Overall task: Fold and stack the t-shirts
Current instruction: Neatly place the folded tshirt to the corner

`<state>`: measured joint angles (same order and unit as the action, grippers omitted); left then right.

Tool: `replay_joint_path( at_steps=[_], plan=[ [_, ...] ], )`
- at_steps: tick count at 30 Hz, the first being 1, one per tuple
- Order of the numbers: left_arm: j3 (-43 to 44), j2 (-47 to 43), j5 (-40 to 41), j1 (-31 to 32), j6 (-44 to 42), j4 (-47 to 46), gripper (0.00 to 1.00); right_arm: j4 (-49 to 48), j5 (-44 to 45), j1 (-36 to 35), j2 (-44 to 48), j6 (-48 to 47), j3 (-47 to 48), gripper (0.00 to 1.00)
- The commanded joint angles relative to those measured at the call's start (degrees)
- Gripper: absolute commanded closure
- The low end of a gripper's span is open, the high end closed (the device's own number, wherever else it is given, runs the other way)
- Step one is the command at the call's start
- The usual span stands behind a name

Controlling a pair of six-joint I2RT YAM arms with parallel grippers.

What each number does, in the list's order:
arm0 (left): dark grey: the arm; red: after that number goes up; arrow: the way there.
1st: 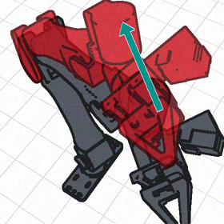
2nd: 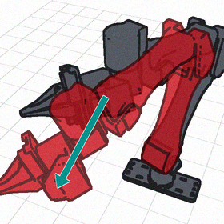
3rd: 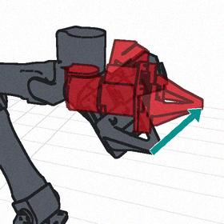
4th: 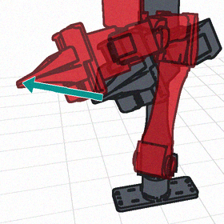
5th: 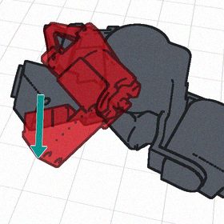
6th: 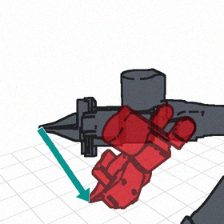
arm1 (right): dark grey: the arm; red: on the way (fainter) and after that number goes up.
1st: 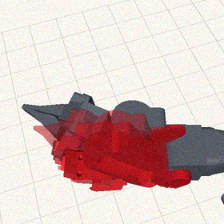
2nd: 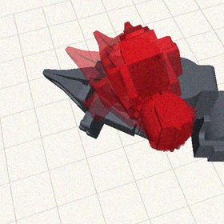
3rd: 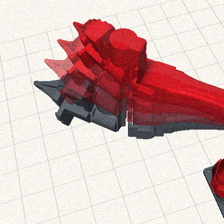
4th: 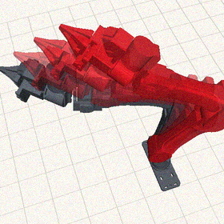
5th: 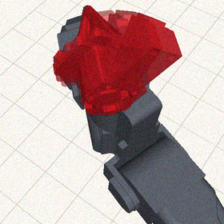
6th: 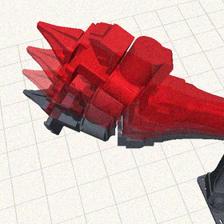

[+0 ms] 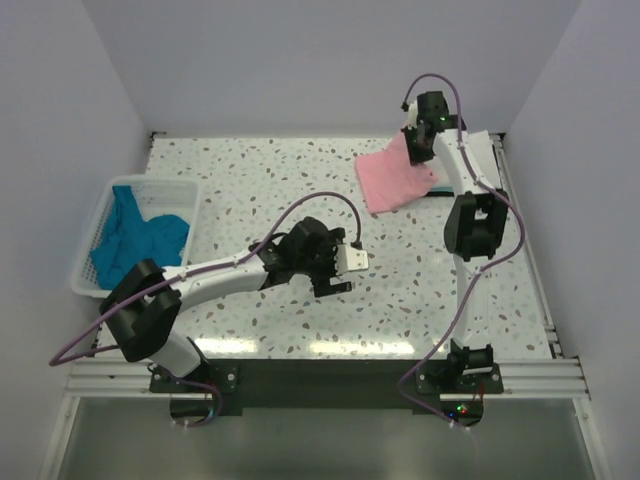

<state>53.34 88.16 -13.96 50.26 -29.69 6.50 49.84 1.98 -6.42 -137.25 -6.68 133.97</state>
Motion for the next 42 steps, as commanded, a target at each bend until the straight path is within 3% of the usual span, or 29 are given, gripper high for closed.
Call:
replay_joint_path(
  at_steps=[1,29,42],
  plan=[
    [-0.61,-1.06,1.21,-0.25,-1.77,-1.14,0.0,0.69,3.82,-0.26,6.2,-3.43,2.35,1.0],
    [-3.86,-6.25,4.02,-0.25,-1.51,0.97,0.0,0.25,6.9,0.26,16.4,-3.16,6.65,1.0],
    [-3.16,-5.89,4.73,-0.16,-2.39,1.23,0.0,-0.98,7.69,0.96,17.19,-5.63,3.23,1.0]
  ],
)
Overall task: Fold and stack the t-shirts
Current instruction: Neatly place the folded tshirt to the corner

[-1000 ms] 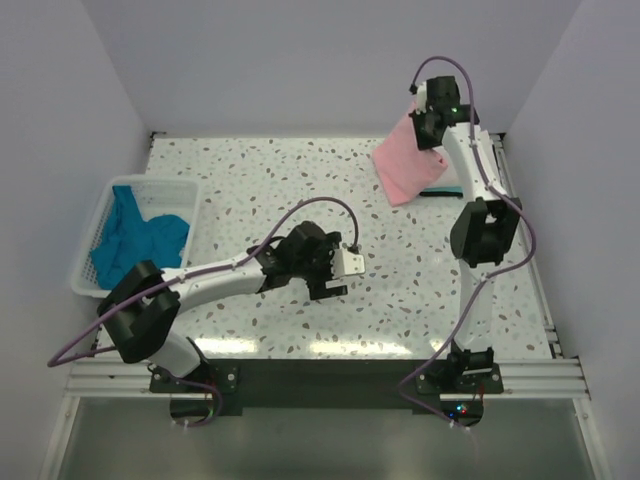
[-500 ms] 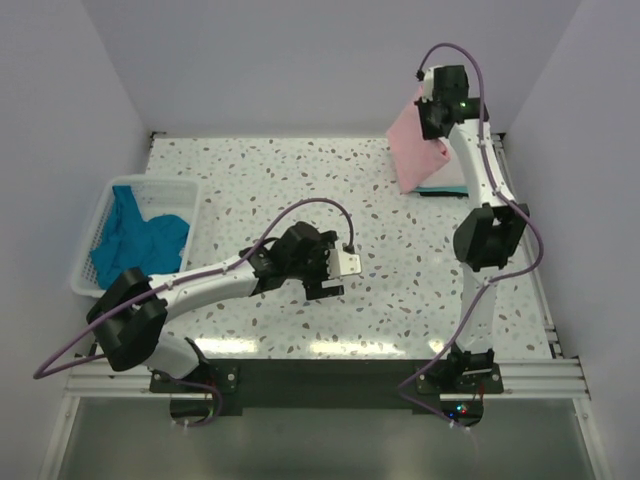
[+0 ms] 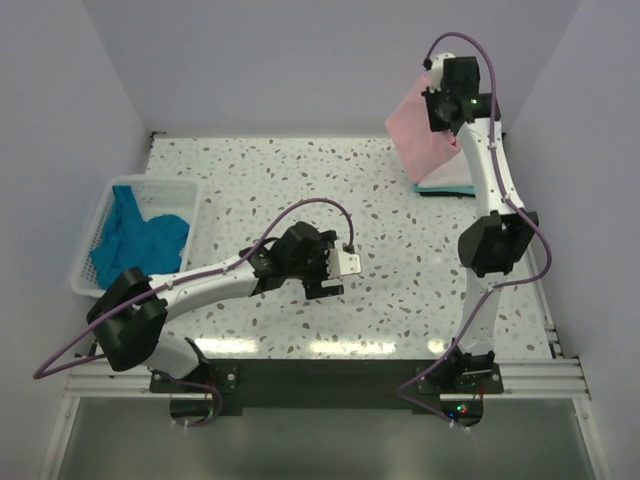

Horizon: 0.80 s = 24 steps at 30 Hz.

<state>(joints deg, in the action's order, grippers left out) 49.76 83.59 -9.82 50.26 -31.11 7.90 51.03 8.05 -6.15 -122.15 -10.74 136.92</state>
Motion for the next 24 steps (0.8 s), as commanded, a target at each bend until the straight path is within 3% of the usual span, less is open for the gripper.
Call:
replay_joint_path(
  at_steps=[1,24],
  plan=[
    [0.43,-1.33,0.6,-0.16,-1.14,-0.17,0.0,-2.24,1.61,0.88,1.48,-1.82,0.27,1.0],
    [5.43,4.47,0.86,-0.25,1.58,1.94,0.0,-10.68,2.93,7.98,-8.37,-10.26,1.42,1.0]
  ],
)
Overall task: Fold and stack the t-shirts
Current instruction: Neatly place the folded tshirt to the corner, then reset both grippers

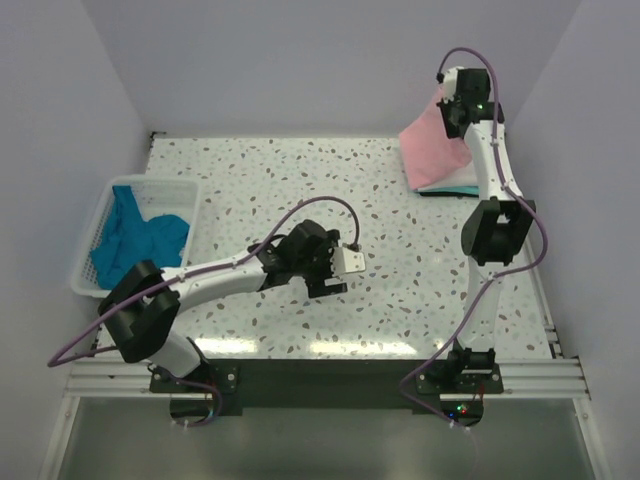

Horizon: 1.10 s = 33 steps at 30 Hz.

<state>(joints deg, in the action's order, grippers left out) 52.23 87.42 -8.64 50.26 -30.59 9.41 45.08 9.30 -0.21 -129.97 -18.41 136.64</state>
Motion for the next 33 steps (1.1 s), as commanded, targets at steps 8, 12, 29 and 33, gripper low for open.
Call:
replay_joint_path(
  at_steps=[8,12,29,33],
  plan=[
    [4.81,3.19,-0.06,-0.34,0.0,1.22,0.0,-9.39,2.04,4.86,-3.53,-5.66,-0.66,1.0],
    [7.18,5.91,-1.63,-2.0,2.36,3.42,0.0,-13.25,3.26,6.01,-4.06,-5.84,-2.69,0.58],
    [14.91,-10.58,-11.66,-27.13,20.22,16.86,0.0,-0.89,-12.71,6.36,19.57,3.99,-6.73,0.01],
    [18.34,-12.79,-11.83,-31.44,22.32,21.08,0.0,7.54,-19.39,6.36,27.3,6.54,-11.82,0.01]
  ],
)
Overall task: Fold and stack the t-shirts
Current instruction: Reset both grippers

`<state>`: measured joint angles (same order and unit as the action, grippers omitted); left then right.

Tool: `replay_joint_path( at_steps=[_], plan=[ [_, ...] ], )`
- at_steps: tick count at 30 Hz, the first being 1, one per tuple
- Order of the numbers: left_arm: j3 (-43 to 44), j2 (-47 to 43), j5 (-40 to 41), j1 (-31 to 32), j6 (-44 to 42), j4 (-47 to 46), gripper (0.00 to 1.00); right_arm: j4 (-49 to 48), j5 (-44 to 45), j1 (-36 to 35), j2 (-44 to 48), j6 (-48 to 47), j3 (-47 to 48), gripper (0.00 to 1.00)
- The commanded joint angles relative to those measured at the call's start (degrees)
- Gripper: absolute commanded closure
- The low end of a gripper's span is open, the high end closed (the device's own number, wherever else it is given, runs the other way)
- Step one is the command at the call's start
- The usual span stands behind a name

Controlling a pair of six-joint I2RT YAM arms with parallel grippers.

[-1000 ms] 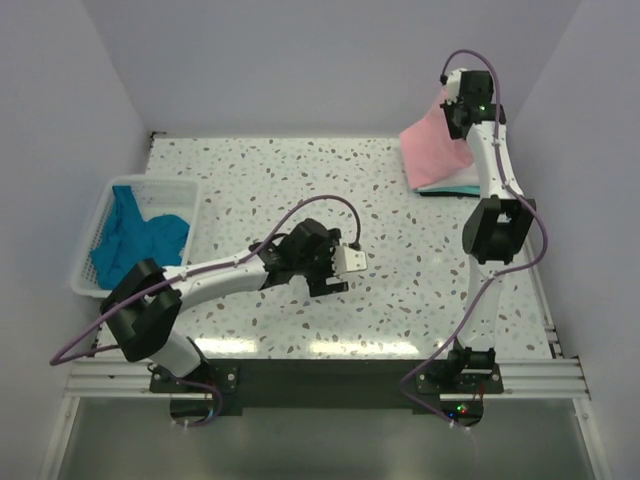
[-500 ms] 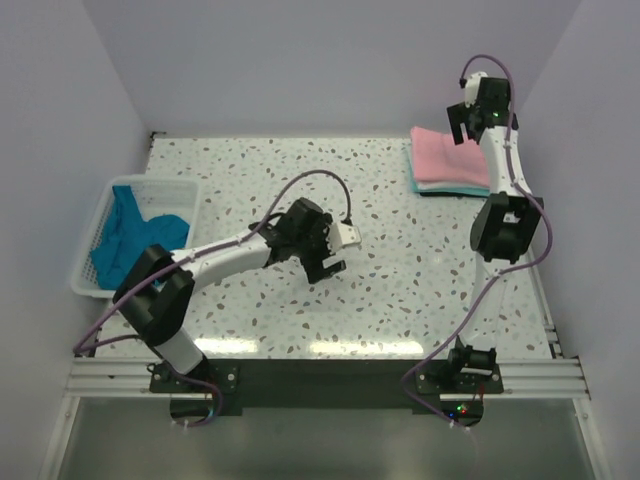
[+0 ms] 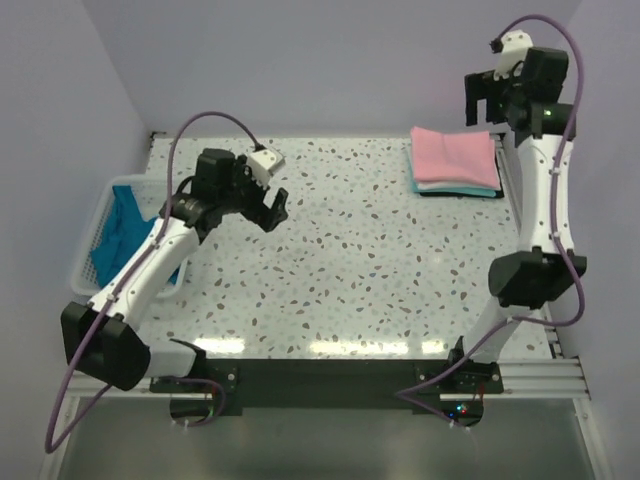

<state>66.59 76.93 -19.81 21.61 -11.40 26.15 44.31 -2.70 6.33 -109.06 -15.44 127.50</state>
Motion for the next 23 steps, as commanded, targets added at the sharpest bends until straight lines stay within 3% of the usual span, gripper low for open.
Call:
replay_joint_path(
  at_steps=[1,4,13,19,23],
  plan=[
    [4.69,-2.57,-1.36,-3.58,3.22,6.78,0.0,9.55,-8.37,-0.09,7.88,3.75,-4.0,0.01],
    [5.48,-3.62,-3.47,-6.31,3.22,11.97,0.0,12.72,-11.96,-0.18,15.43,3.84,-14.6,0.01],
    [-7.16,-15.13,-1.55,-8.95,3.4,16.12,0.0,14.22,-17.42,-0.18,39.08,1.47,-47.92,0.01],
    [-10.16,-19.97,1.09,-8.95,2.78,15.78,0.0,15.19,-17.34,-0.18,48.22,-0.11,-62.26,0.01],
    [-9.81,-18.39,1.01,-8.95,2.96,16.12,0.0,14.75,-16.2,-0.18,50.7,-1.16,-63.0,0.01]
  ],
)
